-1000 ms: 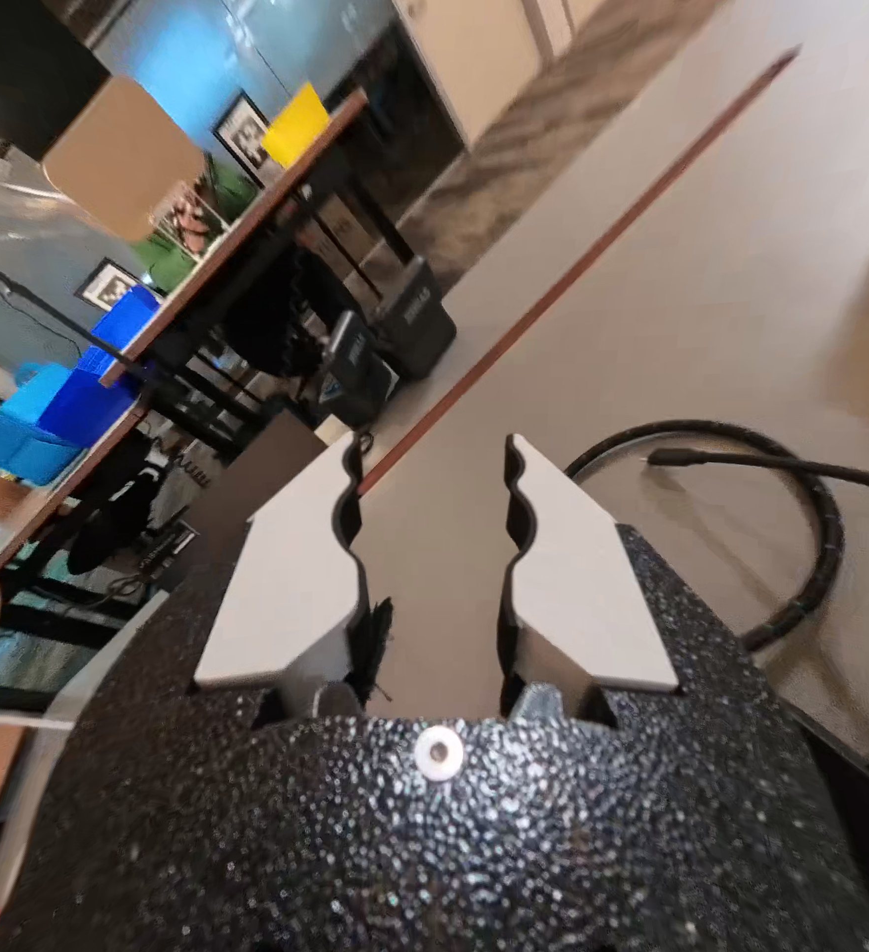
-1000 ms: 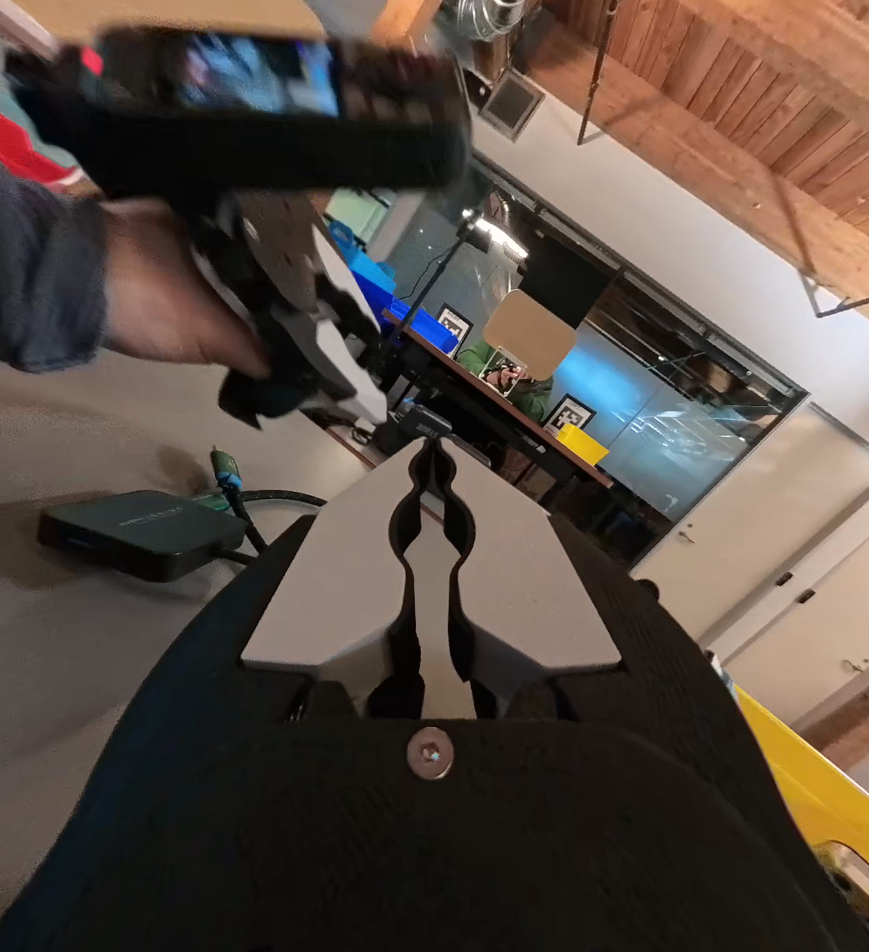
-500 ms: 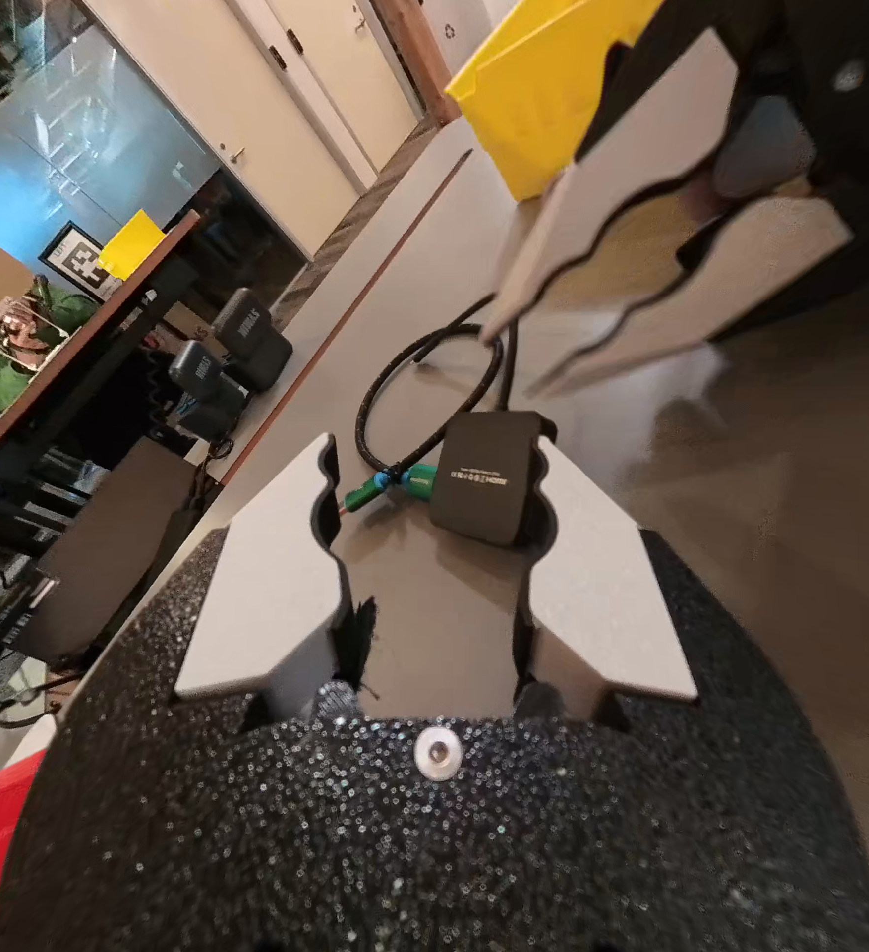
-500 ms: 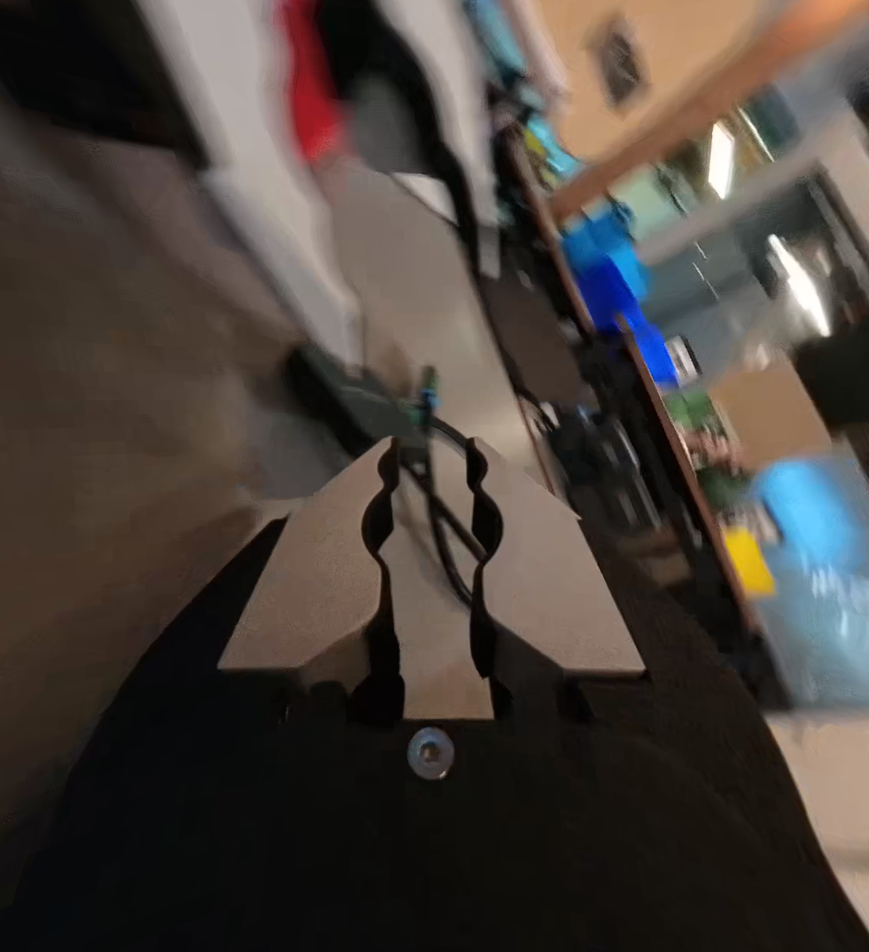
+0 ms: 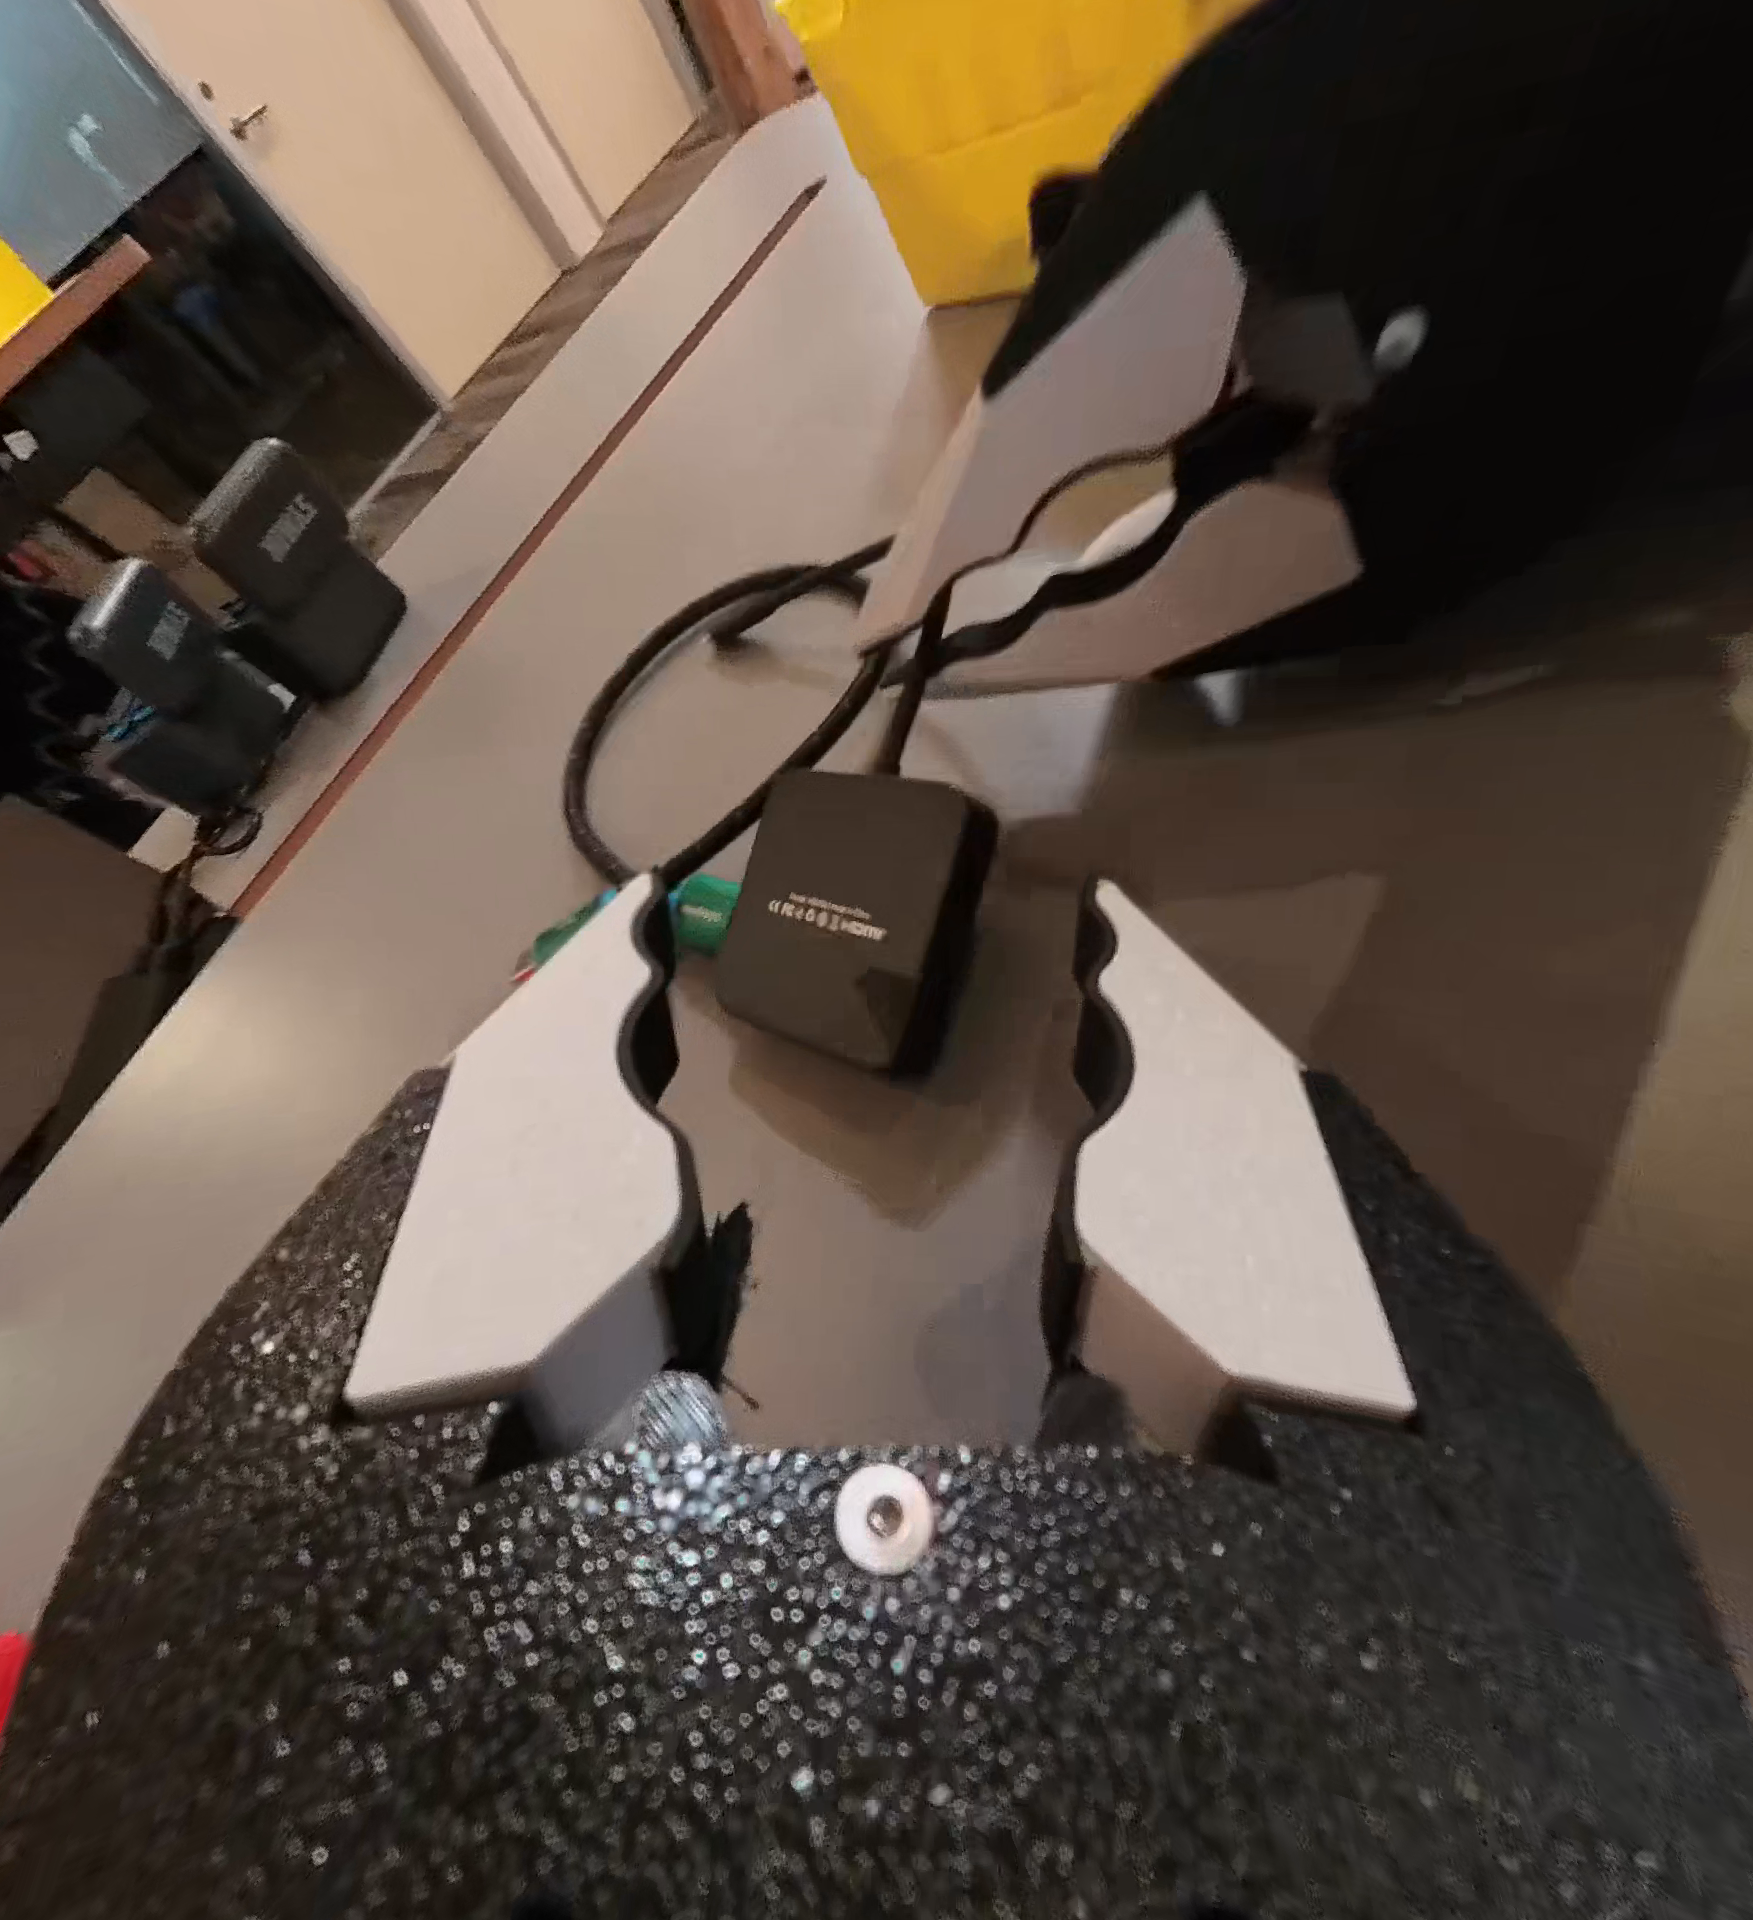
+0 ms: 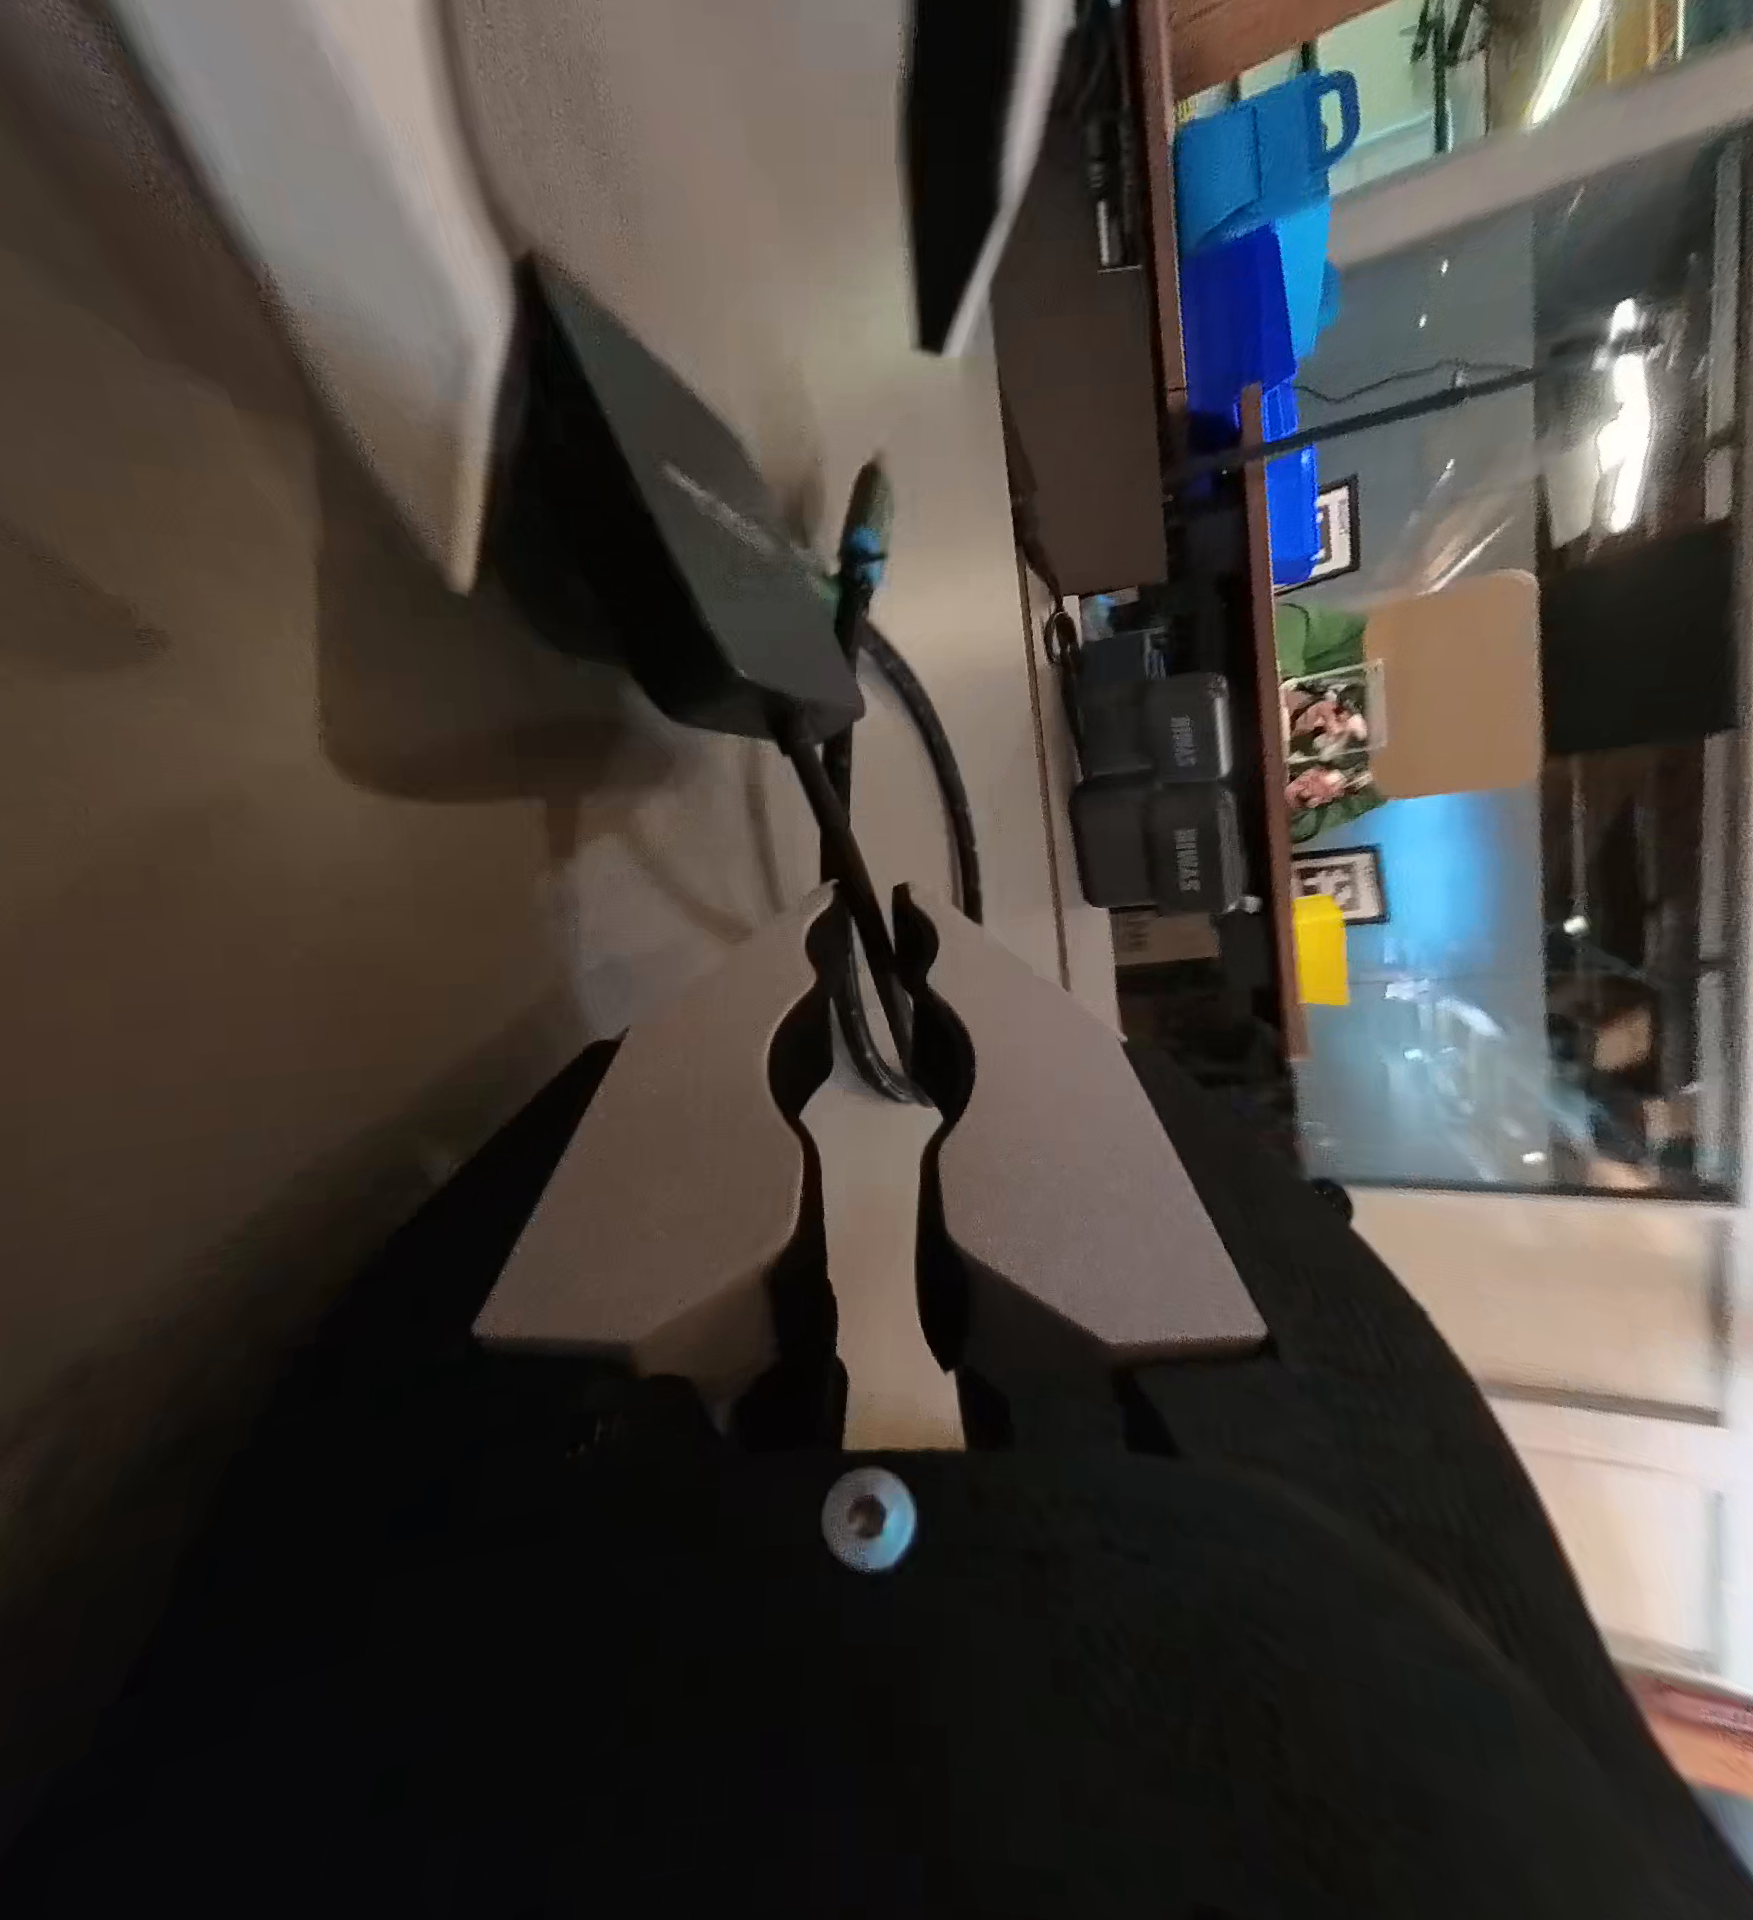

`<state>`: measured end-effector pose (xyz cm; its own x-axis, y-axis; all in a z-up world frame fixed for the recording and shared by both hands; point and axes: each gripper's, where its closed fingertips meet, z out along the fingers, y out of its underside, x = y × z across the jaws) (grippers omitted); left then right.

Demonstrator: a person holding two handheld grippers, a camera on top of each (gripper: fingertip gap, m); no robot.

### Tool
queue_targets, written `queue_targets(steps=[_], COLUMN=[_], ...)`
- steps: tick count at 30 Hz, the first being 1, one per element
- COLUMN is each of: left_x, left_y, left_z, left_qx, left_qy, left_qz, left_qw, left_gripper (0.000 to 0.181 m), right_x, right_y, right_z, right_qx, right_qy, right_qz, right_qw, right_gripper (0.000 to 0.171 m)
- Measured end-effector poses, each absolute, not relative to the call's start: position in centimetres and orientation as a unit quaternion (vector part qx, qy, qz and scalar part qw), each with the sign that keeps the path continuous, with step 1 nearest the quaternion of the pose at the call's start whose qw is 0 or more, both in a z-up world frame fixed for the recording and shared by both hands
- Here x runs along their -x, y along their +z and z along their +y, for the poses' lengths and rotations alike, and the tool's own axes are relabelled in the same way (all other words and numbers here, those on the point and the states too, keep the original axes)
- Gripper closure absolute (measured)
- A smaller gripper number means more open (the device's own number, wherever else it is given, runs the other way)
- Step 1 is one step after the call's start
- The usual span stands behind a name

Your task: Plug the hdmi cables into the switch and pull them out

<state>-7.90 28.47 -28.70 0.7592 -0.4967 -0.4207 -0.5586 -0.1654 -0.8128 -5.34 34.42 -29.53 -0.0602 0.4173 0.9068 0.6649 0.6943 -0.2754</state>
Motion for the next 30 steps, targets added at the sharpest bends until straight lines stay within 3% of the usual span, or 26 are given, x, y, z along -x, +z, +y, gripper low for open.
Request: queue_targets(steps=[6,10,12,16,20,23,27,30], left_x=[10.3,11.0,11.7,12.1,12.4,12.2,10.6,9.5], left_y=[-29.3,-28.8,-28.6,-28.7,-27.1,-25.6,-21.6,-19.2], left_z=[29.5,29.9,29.9,29.8,29.6,29.3,28.0,26.4], left_qx=[0.714,0.673,0.652,0.645,0.715,0.753,0.699,0.636], left_qy=[0.242,0.342,0.403,0.436,0.301,0.124,-0.151,-0.275], left_qz=[0.411,0.432,0.451,0.459,0.37,0.274,0.186,0.183], left_qw=[0.513,0.492,0.458,0.428,0.511,0.585,0.674,0.697], left_gripper=[0.114,0.132,0.162,0.168,0.17,0.171,0.17,0.17], right_x=[6.1,6.6,6.8,6.9,6.9,6.3,6.5,7.1], right_y=[-27.3,-27.0,-26.8,-27.0,-23.5,-20.3,-20.3,-21.2], right_z=[32.7,31.4,31.0,30.8,29.5,27.5,25.5,25.3], right_qx=[0.417,0.406,0.397,0.396,0.371,0.346,0.351,0.424], right_qy=[-0.031,-0.015,-0.015,-0.003,0.078,0.195,0.31,0.424], right_qz=[-0.681,-0.681,-0.682,-0.68,-0.624,-0.575,-0.578,-0.556], right_qw=[0.6,0.609,0.614,0.616,0.683,0.715,0.668,0.575], right_gripper=[0.166,0.166,0.166,0.165,0.146,0.146,0.153,0.156])
